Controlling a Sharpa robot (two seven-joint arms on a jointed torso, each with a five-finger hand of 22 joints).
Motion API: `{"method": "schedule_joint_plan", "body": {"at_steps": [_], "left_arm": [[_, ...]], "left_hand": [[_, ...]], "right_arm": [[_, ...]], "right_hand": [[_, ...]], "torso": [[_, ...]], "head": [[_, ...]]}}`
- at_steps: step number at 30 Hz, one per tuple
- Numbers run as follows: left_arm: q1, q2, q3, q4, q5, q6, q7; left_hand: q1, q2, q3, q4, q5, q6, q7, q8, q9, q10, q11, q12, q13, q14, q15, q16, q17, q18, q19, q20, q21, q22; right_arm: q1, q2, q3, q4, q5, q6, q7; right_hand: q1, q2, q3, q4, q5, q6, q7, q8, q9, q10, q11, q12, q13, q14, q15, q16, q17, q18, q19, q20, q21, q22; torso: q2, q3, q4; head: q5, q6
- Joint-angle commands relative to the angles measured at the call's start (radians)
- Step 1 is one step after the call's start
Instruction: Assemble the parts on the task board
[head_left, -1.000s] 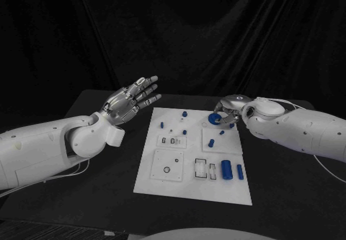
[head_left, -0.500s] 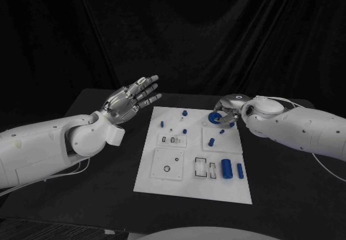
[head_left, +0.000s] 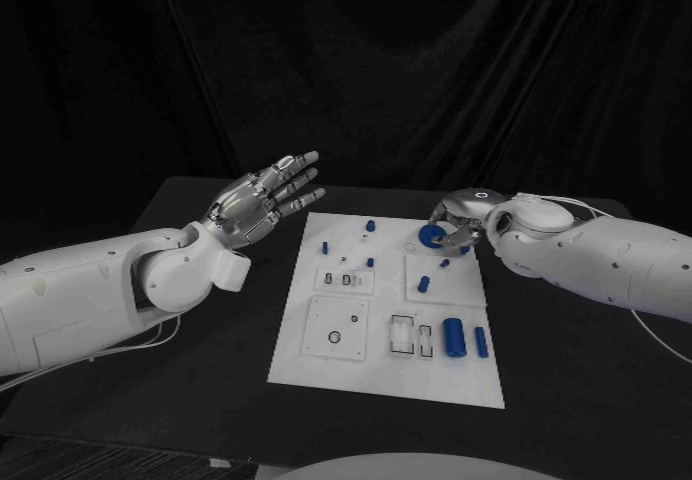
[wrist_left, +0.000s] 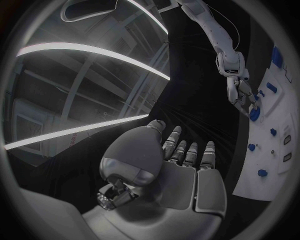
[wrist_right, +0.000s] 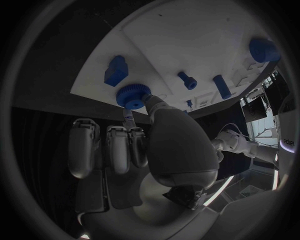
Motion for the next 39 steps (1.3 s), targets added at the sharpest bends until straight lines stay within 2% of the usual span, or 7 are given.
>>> {"method": "schedule_joint_plan", "body": {"at_steps": [1, 13, 19, 23, 30, 36, 39], "left_arm": [[-0.001, 0.0, 0.001, 0.002, -0.001, 0.015, 0.006], [-0.001, 0.004, 0.001, -0.002, -0.001, 0.016, 0.001], [-0.002, 0.009, 0.001, -0.007, -0.001, 0.019, -0.002], [-0.002, 0.014, 0.001, -0.011, -0.001, 0.021, -0.003], [-0.002, 0.022, 0.001, -0.015, -0.001, 0.025, -0.005], [-0.002, 0.025, 0.001, -0.015, -0.001, 0.026, -0.006], [-0.002, 0.025, 0.001, -0.015, -0.001, 0.026, -0.007]], "left_hand": [[0.013, -0.001, 0.026, 0.0, 0.011, 0.013, 0.004, 0.016, 0.017, -0.003, 0.014, 0.018, 0.006, 0.003, 0.011, -0.01, -0.007, 0.003, 0.003, 0.006, -0.013, -0.007], [0.013, -0.002, 0.029, -0.001, 0.016, 0.014, 0.004, 0.017, 0.017, -0.002, 0.014, 0.02, 0.007, 0.003, 0.013, -0.009, -0.007, 0.003, 0.004, 0.007, -0.012, -0.007], [0.013, -0.002, 0.029, -0.001, 0.016, 0.014, 0.004, 0.017, 0.017, -0.002, 0.014, 0.02, 0.007, 0.003, 0.014, -0.009, -0.007, 0.003, 0.004, 0.007, -0.012, -0.007], [0.013, -0.002, 0.029, -0.001, 0.016, 0.014, 0.004, 0.017, 0.017, -0.002, 0.014, 0.02, 0.007, 0.003, 0.014, -0.009, -0.007, 0.003, 0.004, 0.007, -0.012, -0.007], [0.013, -0.002, 0.029, -0.001, 0.016, 0.014, 0.004, 0.017, 0.017, -0.002, 0.014, 0.02, 0.007, 0.003, 0.014, -0.009, -0.007, 0.003, 0.004, 0.007, -0.012, -0.007], [0.012, -0.002, 0.03, -0.001, 0.017, 0.013, 0.004, 0.018, 0.017, -0.002, 0.014, 0.021, 0.007, 0.004, 0.015, -0.009, -0.007, 0.003, 0.004, 0.007, -0.012, -0.007], [0.012, -0.002, 0.03, -0.001, 0.017, 0.013, 0.004, 0.018, 0.017, -0.002, 0.014, 0.021, 0.007, 0.004, 0.015, -0.009, -0.007, 0.003, 0.004, 0.007, -0.012, -0.007]], "right_arm": [[0.008, -0.008, -0.001, 0.024, -0.004, -0.029, -0.007], [0.056, -0.01, -0.001, 0.112, -0.004, -0.021, -0.027], [0.062, 0.015, -0.001, 0.127, -0.004, -0.004, -0.027], [0.064, 0.04, -0.001, 0.119, -0.004, 0.004, -0.024], [0.063, 0.098, -0.001, 0.077, -0.004, 0.021, -0.016], [0.061, 0.143, -0.001, 0.034, -0.004, 0.031, -0.008], [0.06, 0.159, -0.001, 0.02, -0.004, 0.034, -0.005]], "right_hand": [[0.022, 0.036, 0.029, -0.015, 0.002, 0.107, -0.008, 0.064, 0.062, 0.099, 0.017, 0.017, 0.264, 0.105, 0.004, 0.02, 0.269, -0.031, 0.018, 0.006, 0.014, 0.202], [0.015, 0.037, 0.028, -0.017, -0.019, 0.116, -0.005, 0.066, 0.067, 0.099, 0.022, 0.017, 0.264, 0.105, 0.01, 0.02, 0.269, -0.03, 0.017, 0.011, 0.011, 0.202], [0.013, 0.038, 0.027, -0.016, -0.026, 0.116, -0.003, 0.065, 0.067, 0.099, 0.023, 0.017, 0.264, 0.105, 0.011, 0.02, 0.269, -0.03, 0.016, 0.013, 0.01, 0.201], [0.012, 0.038, 0.027, -0.016, -0.029, 0.115, -0.002, 0.064, 0.067, 0.099, 0.024, 0.017, 0.264, 0.105, 0.012, 0.02, 0.269, -0.03, 0.017, 0.014, 0.01, 0.201], [0.012, 0.038, 0.027, -0.018, -0.032, 0.109, 0.0, 0.059, 0.066, 0.099, 0.025, 0.017, 0.264, 0.105, 0.014, 0.02, 0.269, -0.03, 0.015, 0.016, 0.007, 0.2], [0.013, 0.039, 0.028, -0.019, -0.033, 0.107, 0.001, 0.057, 0.066, 0.099, 0.026, 0.017, 0.264, 0.105, 0.015, 0.02, 0.269, -0.029, 0.015, 0.017, 0.007, 0.2], [0.013, 0.039, 0.028, -0.02, -0.033, 0.105, 0.002, 0.056, 0.066, 0.099, 0.027, 0.017, 0.264, 0.105, 0.016, 0.02, 0.269, -0.029, 0.014, 0.017, 0.006, 0.2]], "torso": [[-0.001, -0.0002, -0.0003], [-0.003, -0.0022, -0.0018], [-0.001, -0.0011, 0.0032], [0.0, -0.0004, 0.0023], [0.002, -0.0007, 0.0023], [0.002, -0.0007, 0.0045], [0.002, -0.0004, 0.0024]], "head": [[0.001, -0.001], [0.006, -0.006], [0.002, -0.008], [-0.001, -0.008], [-0.001, -0.008], [0.001, -0.008], [0.006, -0.01]]}}
